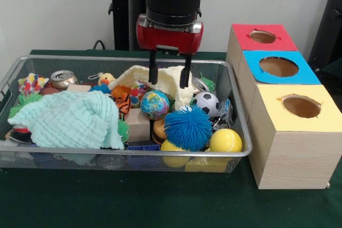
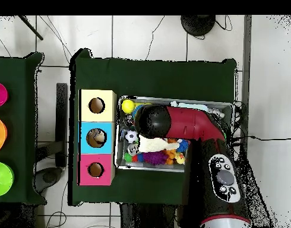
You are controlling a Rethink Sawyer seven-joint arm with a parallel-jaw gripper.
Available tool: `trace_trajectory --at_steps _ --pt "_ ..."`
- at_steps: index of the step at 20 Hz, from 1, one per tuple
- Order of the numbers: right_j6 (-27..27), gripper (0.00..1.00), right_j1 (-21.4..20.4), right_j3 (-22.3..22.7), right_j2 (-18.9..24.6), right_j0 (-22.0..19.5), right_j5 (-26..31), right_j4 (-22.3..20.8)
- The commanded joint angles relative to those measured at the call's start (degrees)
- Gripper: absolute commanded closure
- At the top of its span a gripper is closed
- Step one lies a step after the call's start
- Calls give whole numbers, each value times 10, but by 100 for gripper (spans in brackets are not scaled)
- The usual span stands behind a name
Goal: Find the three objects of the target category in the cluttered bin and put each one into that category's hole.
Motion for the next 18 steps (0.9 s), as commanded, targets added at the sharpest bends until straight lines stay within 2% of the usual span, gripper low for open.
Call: trace_trajectory --at_steps 1,18 --pt "36 0 16 58 29 17 -31 -16" --pt "100 0 27 68 0 85 -61 8"
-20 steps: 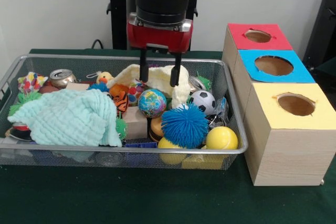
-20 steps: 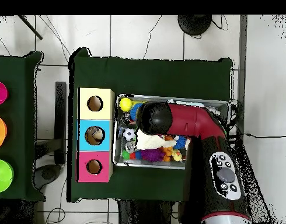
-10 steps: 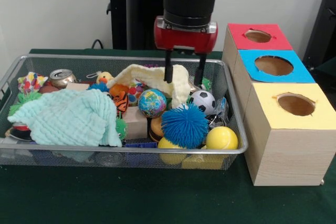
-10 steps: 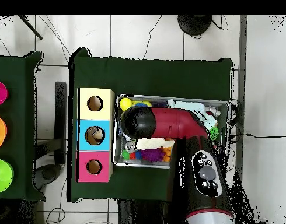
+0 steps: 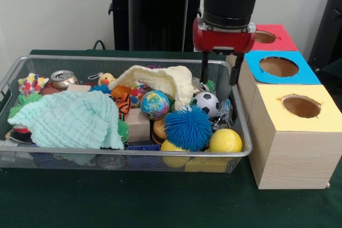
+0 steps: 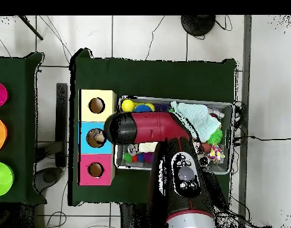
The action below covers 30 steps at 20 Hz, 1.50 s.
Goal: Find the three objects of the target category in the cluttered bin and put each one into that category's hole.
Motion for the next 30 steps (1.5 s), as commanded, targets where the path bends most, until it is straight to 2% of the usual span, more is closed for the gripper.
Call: trace_trajectory --at_steps 1,7,14,21,26,30 --pt "100 0 28 43 0 9 -40 9" --pt "102 0 36 48 -4 12 -58 10" --pt "99 0 64 30 -7 11 -78 10" --pt "89 0 72 18 -8 6 -76 11" --pt "91 0 70 29 -10 5 -90 8" --pt "79 0 57 35 -10 -2 -80 7"
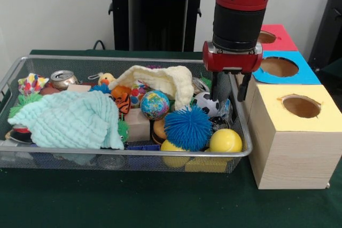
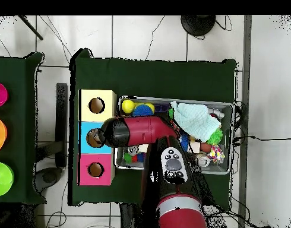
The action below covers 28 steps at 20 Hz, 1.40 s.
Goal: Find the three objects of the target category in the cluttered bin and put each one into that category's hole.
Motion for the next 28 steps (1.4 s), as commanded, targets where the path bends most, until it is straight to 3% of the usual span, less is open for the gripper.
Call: trace_trajectory --at_steps 1,13,28 --pt "75 0 3 31 -6 -23 -16 4" --pt "52 0 18 15 2 -48 -19 -8" --pt "75 0 15 35 0 -30 -34 -8"
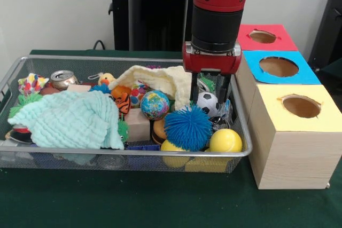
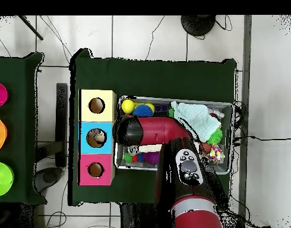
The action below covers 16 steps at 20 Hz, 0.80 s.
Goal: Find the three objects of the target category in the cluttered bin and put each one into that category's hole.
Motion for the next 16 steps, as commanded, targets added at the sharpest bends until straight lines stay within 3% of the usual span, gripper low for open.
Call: trace_trajectory --at_steps 1,16 --pt "80 0 14 38 -1 7 -35 -6" --pt "76 0 30 55 -3 6 -69 -11"
